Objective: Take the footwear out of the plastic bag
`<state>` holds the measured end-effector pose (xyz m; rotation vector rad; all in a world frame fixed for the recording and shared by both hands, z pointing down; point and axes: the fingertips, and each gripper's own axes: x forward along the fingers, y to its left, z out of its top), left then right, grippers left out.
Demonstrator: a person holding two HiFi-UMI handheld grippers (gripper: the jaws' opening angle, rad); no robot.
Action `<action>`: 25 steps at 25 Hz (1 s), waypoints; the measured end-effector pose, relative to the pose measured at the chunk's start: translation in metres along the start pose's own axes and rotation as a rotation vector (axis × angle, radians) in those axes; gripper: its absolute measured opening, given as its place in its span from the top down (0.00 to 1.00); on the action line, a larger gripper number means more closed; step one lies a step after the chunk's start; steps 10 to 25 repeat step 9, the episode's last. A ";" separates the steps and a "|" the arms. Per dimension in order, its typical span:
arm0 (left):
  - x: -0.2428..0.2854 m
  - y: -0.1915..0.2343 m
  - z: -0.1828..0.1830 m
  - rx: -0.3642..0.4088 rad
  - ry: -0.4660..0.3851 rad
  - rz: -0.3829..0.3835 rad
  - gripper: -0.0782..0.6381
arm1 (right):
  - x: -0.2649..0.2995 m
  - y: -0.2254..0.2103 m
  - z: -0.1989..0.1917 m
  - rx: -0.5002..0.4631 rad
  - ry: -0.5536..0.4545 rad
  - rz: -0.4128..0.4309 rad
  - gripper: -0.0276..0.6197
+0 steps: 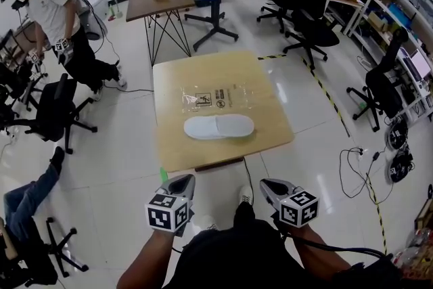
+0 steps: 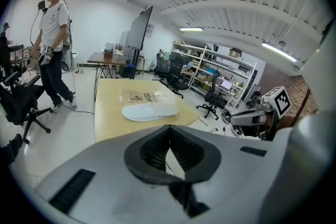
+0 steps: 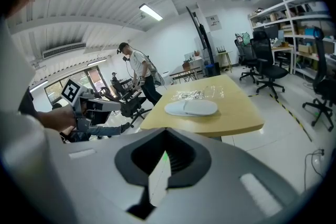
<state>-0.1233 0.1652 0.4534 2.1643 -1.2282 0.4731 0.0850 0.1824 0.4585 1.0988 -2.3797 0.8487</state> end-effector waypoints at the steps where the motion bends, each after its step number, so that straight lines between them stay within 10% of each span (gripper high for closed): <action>1: 0.000 0.001 0.001 -0.002 -0.001 0.002 0.88 | 0.001 0.000 0.001 -0.001 0.001 0.001 0.96; 25: -0.005 0.010 -0.008 -0.008 0.003 0.019 0.88 | 0.008 0.008 0.000 -0.018 0.010 0.011 0.96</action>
